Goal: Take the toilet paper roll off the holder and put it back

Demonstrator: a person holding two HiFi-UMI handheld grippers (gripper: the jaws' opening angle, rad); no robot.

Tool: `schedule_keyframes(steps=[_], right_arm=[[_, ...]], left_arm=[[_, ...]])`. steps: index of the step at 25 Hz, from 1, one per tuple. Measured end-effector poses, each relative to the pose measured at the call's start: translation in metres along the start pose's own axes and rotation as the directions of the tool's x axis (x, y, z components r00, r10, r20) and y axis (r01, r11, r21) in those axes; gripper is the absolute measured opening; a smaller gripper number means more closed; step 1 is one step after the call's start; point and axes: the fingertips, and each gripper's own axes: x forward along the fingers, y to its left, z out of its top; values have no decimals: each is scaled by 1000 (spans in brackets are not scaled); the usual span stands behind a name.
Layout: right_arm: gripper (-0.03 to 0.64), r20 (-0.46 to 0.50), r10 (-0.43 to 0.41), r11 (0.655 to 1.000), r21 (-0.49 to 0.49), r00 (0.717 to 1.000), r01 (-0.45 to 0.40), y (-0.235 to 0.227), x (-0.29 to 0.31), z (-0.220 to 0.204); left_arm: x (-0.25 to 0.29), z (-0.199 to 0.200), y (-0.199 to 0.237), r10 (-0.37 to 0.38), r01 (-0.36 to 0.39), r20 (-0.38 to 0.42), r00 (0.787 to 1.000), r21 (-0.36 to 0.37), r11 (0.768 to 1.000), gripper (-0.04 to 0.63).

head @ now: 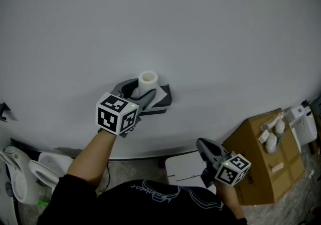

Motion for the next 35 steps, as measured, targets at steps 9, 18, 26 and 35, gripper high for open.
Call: schedule_keyframes(steps=[9,18,26,35], right_arm=[[5,-7,9,999,32,1000,-8,-8,11,-7],[5,-9,29,998,53,1000,-28,-10,11,-10],[5,-31,45,998,42,998,-44,-2,3,-10],[3,-61,104,995,-8,993,-104,28,-14,0]], left_arm=[[5,-6,1,22,-21,-20,1000,48,999,252],[5,-11,1,61,-57,-43,997,98,994,258],[-17,-9,1,113,-113,-1,994,21,993,314],[-82,-15,-33,98,-94,20,995,-125,988,299]])
